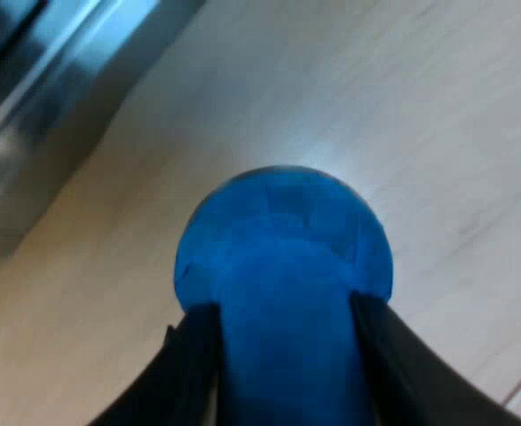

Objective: Grind coffee beans and then tamp

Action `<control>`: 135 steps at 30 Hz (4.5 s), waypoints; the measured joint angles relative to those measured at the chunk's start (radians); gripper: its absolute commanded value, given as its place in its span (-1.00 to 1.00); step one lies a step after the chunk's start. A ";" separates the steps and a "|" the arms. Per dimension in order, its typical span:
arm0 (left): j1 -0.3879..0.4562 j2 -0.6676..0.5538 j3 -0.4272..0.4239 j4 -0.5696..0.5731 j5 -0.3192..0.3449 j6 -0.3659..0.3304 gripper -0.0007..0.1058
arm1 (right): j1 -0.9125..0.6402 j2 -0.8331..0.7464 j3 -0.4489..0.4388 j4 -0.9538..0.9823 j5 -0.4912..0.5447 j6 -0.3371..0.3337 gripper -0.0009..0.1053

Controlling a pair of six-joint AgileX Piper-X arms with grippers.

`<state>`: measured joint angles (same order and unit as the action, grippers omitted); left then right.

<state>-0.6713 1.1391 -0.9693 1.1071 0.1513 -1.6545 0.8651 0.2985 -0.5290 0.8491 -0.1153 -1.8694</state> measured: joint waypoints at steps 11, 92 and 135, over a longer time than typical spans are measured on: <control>-0.273 0.018 -0.107 -0.036 0.004 -0.038 -0.98 | 0.000 -0.225 0.000 0.189 0.041 0.008 0.26; -0.501 0.666 -0.288 -0.140 -0.091 0.014 -0.98 | 0.000 -0.236 0.001 0.207 0.031 0.094 0.26; -0.500 0.609 -0.420 -0.002 -0.112 0.010 -0.98 | 0.000 -0.236 0.001 0.195 0.031 0.096 0.26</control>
<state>-1.1708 1.7483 -1.3889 1.1050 0.0397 -1.6449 0.8651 0.0630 -0.5279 1.0437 -0.0843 -1.7730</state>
